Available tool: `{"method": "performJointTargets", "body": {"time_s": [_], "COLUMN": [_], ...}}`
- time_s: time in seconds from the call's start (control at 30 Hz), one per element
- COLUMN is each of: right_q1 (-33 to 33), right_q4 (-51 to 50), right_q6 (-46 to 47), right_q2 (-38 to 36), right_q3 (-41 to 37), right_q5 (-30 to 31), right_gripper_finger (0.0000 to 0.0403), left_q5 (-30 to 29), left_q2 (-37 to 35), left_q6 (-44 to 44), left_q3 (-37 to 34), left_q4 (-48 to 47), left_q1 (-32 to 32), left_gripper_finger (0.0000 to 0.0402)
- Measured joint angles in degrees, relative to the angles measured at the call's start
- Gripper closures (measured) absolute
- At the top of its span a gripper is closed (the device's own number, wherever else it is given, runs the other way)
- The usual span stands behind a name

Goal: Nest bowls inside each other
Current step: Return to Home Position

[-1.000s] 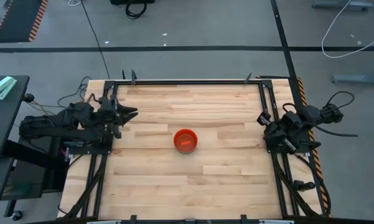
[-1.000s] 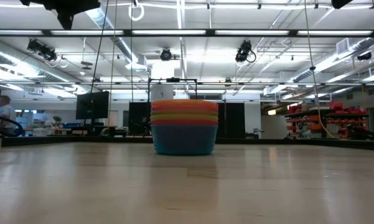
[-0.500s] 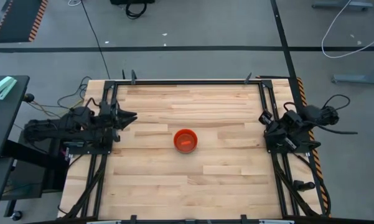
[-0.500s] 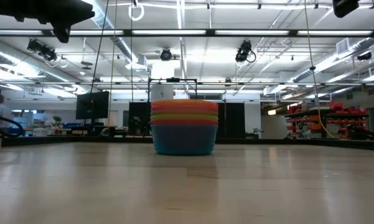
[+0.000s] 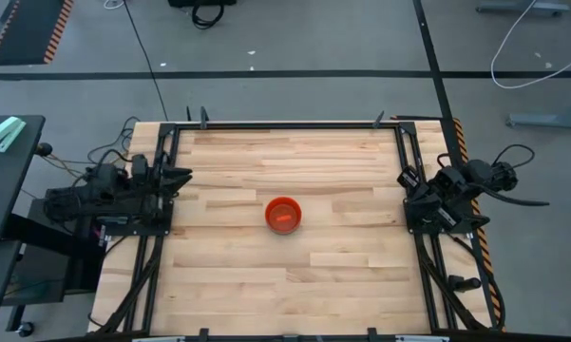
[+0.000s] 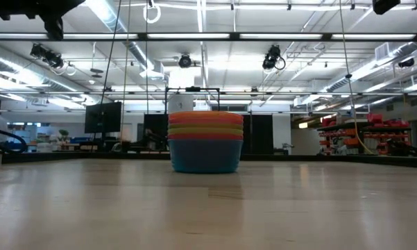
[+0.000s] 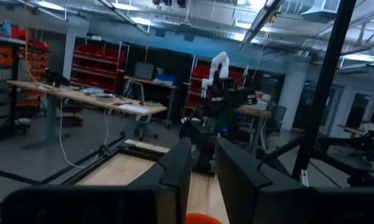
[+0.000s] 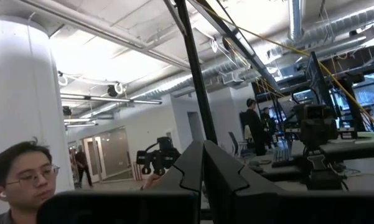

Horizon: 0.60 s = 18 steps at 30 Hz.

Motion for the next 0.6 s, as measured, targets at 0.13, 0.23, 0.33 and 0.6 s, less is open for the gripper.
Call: {"method": "performJointTargets", "body": {"time_s": [0.13, 0.23, 0.33, 0.6], "right_q1": [0.0, 0.0, 0.0, 0.0], "right_q4": [-0.01, -0.12, 0.03, -4.59], "right_q6": [0.24, 0.66, 0.17, -0.51], "right_q2": [0.0, 0.0, 0.0, 0.0], "right_q3": [0.01, 1.29, 3.37, 8.12], "right_q5": [-0.01, -0.2, -0.79, -1.95], "right_gripper_finger": [0.0384, 0.0384, 0.0384, 0.0384], "left_q5": [0.01, -0.01, 0.01, 0.1], "left_q2": [0.29, 0.27, 0.19, 0.26], "left_q6": [1.07, 1.44, 1.5, 0.67], "left_q3": [-0.04, -0.03, 0.46, 0.49], "left_q4": [-0.4, 0.15, 1.46, -0.91], "left_q1": [0.0, 0.0, 0.0, 0.0], "left_gripper_finger": [0.0317, 0.0313, 0.0311, 0.0319]}}
